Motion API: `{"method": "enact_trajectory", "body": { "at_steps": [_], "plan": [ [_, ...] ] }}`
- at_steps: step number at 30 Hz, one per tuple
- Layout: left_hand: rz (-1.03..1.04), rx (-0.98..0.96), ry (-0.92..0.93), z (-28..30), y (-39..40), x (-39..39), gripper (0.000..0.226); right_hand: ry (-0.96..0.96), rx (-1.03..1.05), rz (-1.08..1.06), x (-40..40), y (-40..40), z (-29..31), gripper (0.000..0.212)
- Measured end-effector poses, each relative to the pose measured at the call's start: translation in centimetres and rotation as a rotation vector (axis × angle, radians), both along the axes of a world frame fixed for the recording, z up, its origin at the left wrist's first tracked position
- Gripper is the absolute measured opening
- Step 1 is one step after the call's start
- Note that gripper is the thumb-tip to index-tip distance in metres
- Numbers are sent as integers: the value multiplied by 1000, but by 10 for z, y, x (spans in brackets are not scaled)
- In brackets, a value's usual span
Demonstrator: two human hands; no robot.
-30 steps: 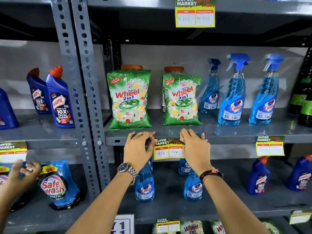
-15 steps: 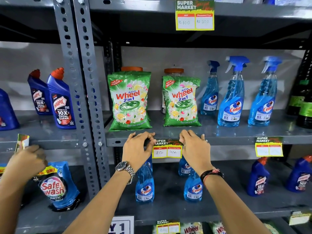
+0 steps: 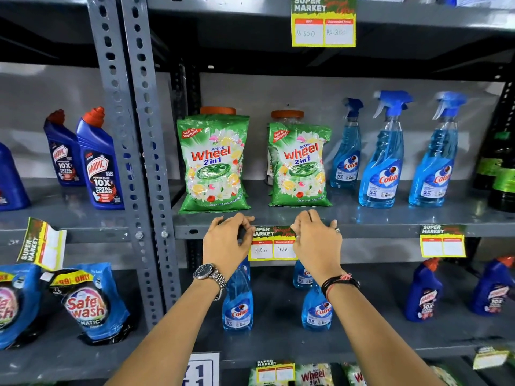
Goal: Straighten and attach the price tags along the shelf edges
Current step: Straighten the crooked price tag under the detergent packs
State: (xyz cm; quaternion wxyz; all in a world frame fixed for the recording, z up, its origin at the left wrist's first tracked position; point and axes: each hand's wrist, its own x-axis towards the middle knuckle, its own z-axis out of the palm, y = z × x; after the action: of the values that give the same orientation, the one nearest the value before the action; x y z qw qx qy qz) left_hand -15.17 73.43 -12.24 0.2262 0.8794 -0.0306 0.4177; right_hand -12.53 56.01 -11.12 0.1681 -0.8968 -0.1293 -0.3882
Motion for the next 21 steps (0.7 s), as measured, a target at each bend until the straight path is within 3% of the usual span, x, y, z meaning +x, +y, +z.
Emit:
{"method": "enact_trajectory", "body": {
  "at_steps": [3, 7, 9, 15, 21],
  "plan": [
    [15, -43, 4, 0, -2, 0, 18, -16, 50, 37, 5, -3, -3, 17],
    [73, -126, 8, 2, -9, 1, 31, -19, 69, 16, 9, 1, 0, 52],
    [115, -150, 4, 4, -12, 4, 39, -1, 64, -4, 9, 4, 1, 56],
    [125, -147, 52, 6, -5, 9, 43, 30, 147, 74, 10, -3, 5, 39],
    [48, -87, 82, 9, 1, 5, 31, 62, 114, 68, 11, -16, 12, 16]
  ]
}}
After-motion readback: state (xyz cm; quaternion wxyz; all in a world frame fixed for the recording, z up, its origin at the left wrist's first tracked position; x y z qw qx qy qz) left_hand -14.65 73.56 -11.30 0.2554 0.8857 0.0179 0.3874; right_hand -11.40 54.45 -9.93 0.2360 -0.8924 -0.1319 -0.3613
